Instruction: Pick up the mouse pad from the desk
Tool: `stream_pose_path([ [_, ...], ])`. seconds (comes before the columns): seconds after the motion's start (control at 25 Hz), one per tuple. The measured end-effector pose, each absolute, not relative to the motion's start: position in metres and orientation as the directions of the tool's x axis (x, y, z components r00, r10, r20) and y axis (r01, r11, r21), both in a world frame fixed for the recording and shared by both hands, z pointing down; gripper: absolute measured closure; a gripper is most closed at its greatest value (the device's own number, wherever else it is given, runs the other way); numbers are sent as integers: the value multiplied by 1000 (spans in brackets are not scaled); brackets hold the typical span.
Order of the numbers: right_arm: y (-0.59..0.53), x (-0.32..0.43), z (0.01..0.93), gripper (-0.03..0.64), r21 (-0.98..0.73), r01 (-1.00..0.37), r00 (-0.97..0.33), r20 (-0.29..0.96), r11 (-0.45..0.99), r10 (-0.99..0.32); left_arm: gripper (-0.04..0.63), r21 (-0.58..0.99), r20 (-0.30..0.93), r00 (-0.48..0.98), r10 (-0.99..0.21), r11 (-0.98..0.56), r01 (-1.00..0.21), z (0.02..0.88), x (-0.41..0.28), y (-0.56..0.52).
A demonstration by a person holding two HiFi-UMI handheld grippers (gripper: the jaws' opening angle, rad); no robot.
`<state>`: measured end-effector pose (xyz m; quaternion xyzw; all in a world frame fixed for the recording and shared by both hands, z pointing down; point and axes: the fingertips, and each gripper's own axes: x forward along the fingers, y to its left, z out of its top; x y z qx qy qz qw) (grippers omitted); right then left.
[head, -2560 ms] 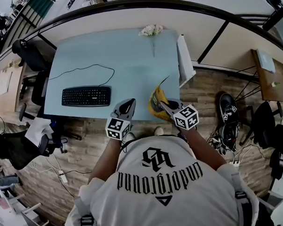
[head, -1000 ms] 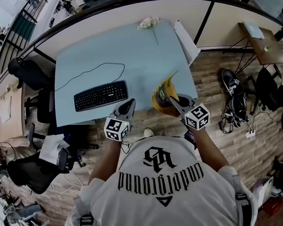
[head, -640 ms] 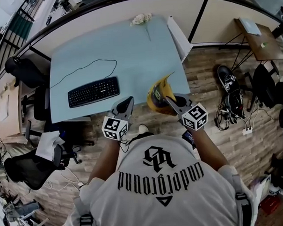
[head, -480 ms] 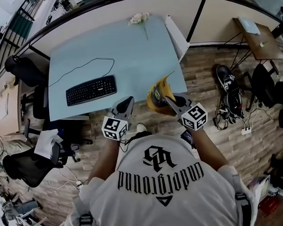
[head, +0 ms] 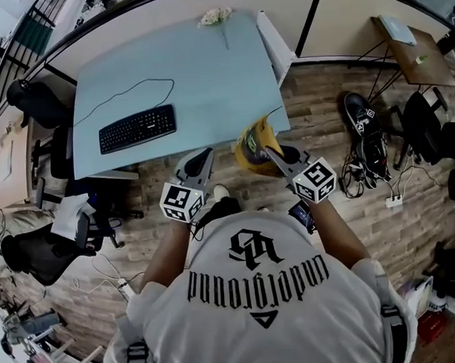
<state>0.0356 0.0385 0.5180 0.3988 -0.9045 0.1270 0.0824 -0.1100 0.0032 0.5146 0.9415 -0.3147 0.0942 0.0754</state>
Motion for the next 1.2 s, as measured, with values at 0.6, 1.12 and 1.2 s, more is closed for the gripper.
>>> stream_pose_path([
  [0.6, 131, 69, 510, 594, -96, -728, -679, 240, 679, -694, 588, 40, 153, 777, -611, -782, -622, 487, -87, 101],
  [1.12, 187, 64, 493, 594, -31, -687, -718, 184, 726, -671, 589, 14, 68, 736, -674, -737, -676, 463, -109, 150],
  [1.2, 190, 65, 488, 594, -17, -686, -719, 170, 728, -674, 588, 2, 67, 729, -681, -731, -683, 460, -111, 151],
])
